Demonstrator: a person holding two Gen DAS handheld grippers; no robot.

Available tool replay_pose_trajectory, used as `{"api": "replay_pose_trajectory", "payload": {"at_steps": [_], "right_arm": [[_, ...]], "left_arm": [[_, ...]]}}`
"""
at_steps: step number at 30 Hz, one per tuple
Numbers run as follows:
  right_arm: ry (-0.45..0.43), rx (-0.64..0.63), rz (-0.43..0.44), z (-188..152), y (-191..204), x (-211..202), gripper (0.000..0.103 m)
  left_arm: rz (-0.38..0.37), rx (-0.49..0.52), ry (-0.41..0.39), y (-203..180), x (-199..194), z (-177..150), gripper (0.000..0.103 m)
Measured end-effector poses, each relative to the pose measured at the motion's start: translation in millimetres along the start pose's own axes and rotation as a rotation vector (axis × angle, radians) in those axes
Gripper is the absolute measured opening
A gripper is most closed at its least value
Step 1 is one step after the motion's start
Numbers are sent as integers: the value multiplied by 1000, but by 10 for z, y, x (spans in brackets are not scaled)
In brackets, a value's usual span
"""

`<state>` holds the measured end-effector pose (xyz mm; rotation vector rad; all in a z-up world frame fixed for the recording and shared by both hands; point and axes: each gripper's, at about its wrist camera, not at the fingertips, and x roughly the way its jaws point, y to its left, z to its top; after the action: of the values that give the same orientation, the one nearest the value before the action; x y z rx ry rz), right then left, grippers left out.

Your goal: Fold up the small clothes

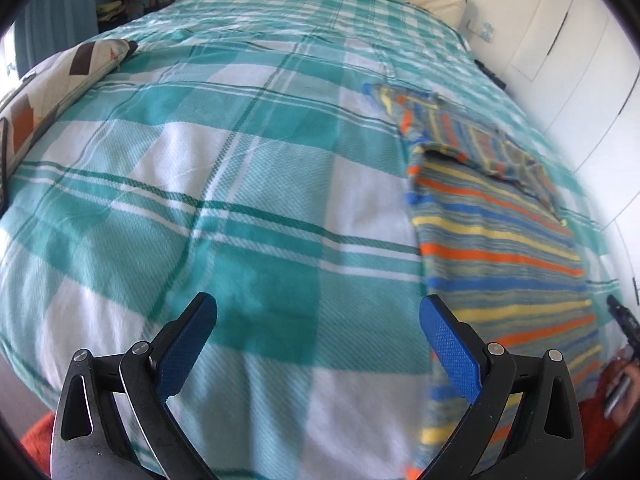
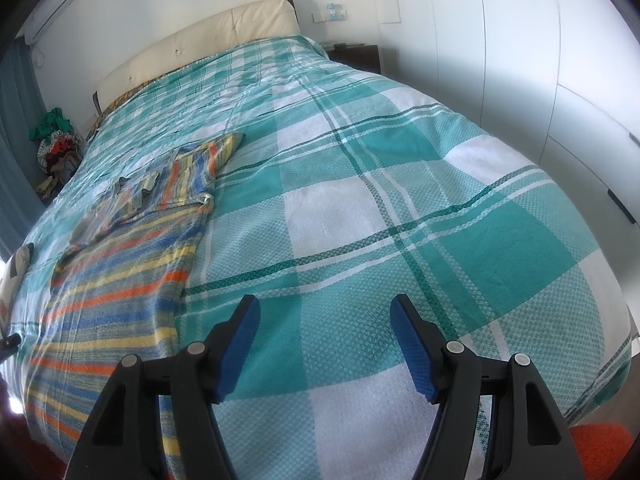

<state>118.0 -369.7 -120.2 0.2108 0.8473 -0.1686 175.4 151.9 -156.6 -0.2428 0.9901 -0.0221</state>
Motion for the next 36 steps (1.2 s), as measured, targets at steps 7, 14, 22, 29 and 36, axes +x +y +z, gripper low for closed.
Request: {"api": "replay_pose_trajectory", "payload": {"at_steps": [7, 14, 22, 29, 36], "right_arm": [[8, -26, 5, -10, 67, 23, 68], [-9, -36, 9, -5, 82, -38, 68], [-3, -49, 8, -15, 106, -28, 68], [1, -72, 11, -29, 152, -13, 68], [201, -164, 136, 142, 225, -171, 68]], "left_arm": [[-9, 16, 19, -151, -139, -140, 101], [109, 30, -6, -272, -279, -176, 101], [190, 102, 12, -381, -206, -192, 101], [221, 127, 9, -408, -192, -209, 101], [-11, 97, 118, -434, -232, -455, 100]]}}
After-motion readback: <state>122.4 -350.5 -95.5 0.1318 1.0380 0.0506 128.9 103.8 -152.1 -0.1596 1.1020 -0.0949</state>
